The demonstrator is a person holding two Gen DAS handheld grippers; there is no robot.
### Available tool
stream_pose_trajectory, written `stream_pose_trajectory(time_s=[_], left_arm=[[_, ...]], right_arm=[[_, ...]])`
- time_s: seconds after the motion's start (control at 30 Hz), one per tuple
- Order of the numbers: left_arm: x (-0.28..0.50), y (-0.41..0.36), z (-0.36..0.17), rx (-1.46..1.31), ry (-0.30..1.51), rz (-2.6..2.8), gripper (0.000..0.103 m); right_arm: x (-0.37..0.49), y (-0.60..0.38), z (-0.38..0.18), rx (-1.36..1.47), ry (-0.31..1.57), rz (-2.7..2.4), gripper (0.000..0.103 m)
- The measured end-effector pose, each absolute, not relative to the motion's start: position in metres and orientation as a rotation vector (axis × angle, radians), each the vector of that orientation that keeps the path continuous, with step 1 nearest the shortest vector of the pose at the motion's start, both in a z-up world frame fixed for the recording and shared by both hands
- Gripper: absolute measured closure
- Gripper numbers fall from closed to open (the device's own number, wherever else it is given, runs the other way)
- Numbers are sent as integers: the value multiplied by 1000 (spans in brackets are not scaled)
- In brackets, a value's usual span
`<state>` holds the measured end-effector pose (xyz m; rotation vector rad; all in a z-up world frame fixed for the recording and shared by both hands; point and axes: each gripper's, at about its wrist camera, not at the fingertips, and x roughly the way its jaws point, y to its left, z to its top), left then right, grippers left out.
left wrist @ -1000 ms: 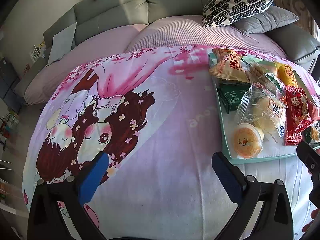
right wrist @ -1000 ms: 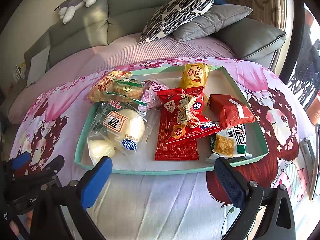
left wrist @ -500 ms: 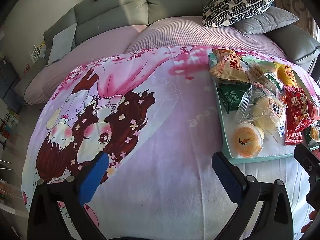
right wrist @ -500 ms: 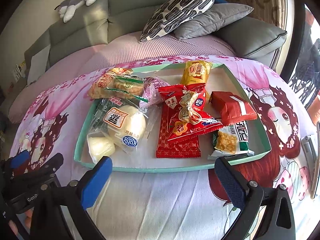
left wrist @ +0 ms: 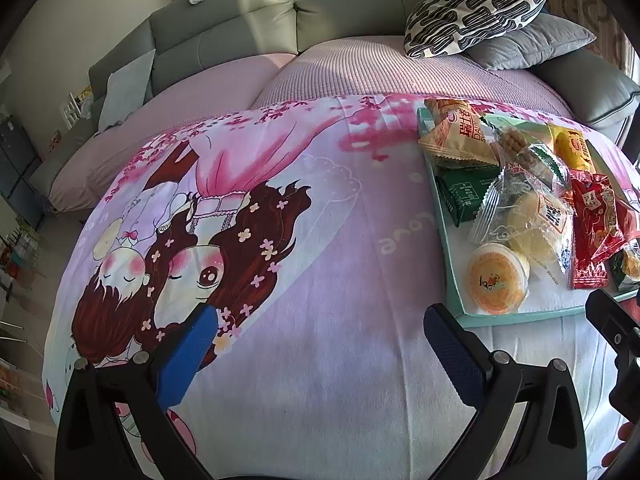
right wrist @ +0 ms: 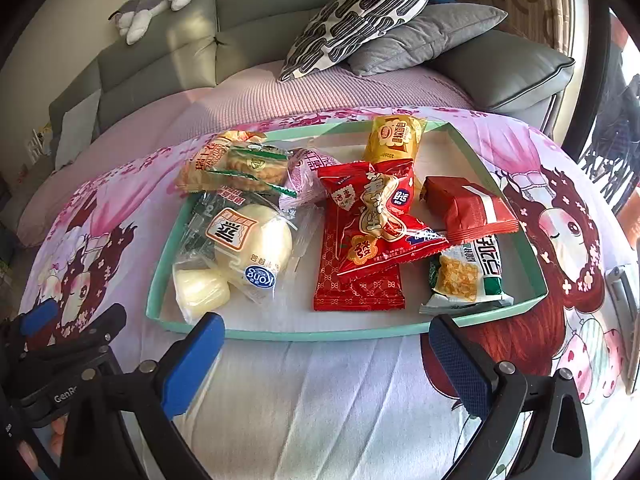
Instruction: Organize snacks
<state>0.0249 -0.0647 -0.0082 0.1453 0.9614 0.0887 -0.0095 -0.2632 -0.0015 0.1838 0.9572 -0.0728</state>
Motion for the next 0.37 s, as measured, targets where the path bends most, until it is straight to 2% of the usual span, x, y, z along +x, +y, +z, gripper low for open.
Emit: stream_pose_trajectory(time_s=[0.37], left_arm=[[26,-64,-15,129,970,87,0]], right_arm=[[-10,-264,-4,188,962,-75,0]])
